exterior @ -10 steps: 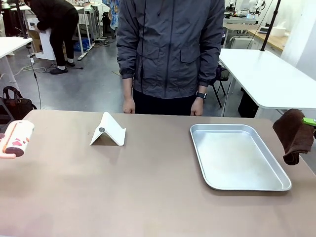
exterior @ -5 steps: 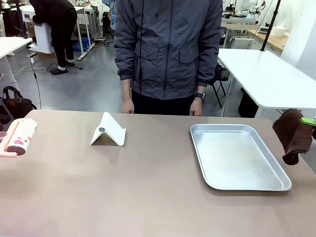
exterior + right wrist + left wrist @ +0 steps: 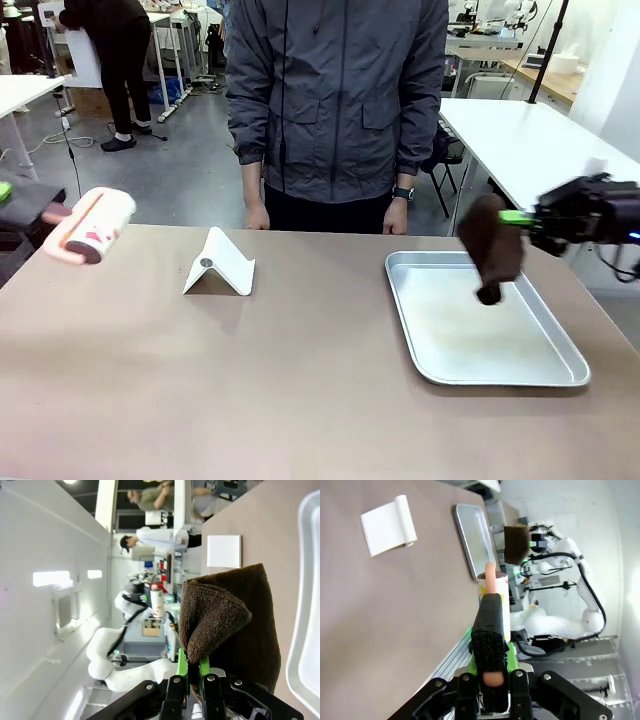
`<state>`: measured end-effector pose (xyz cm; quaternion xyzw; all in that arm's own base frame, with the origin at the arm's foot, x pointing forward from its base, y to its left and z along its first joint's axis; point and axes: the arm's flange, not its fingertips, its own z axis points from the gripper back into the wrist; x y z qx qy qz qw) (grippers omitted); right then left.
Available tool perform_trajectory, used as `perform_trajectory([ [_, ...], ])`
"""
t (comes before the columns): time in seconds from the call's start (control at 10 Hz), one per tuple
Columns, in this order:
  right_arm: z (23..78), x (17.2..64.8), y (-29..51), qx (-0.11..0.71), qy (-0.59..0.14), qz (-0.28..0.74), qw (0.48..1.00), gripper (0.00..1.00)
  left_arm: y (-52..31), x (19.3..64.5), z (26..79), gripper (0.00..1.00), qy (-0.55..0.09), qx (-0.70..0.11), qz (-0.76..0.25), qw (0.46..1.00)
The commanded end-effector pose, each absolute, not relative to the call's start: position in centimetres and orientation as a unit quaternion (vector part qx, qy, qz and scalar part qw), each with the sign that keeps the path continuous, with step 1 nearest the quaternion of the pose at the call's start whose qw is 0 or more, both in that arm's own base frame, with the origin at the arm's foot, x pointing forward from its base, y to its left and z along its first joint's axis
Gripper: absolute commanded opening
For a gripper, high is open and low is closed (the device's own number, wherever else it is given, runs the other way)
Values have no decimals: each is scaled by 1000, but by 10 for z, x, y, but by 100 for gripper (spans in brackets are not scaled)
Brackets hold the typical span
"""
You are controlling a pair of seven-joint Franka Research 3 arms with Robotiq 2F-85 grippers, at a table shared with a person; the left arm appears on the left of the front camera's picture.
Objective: Clean the surface of the table.
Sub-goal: Return the Lint Roller and towel to their original positions.
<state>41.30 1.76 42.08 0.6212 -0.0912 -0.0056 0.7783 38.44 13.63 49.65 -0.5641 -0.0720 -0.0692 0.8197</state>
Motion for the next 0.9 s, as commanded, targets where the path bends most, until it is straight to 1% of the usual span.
perform_trajectory([
  [0.0, 422, 433, 91, 593, -84, 24, 801, 10, 84, 397, 529, 22, -72, -500, -41, 862],
  [0.1, 416, 438, 129, 585, -58, 46, 808, 10, 56, 405, 542, 22, -61, -464, -30, 883],
  [0.2, 410, 441, 160, 584, -46, 48, 809, 10, 36, 413, 552, 22, -68, -424, -16, 903],
  [0.3, 401, 447, 187, 586, -31, 44, 808, 10, 14, 420, 563, 22, -84, -393, 0, 916],
  [0.4, 389, 451, 206, 579, -32, 21, 814, 10, -7, 424, 567, 22, -79, -372, -9, 925],
  [0.7, 347, 478, 228, 549, -20, -49, 834, 10, -78, 449, 558, 22, -73, -295, 13, 953],
  [0.8, 335, 485, 226, 535, -31, -78, 841, 10, -96, 457, 555, 22, -71, -286, 18, 955],
])
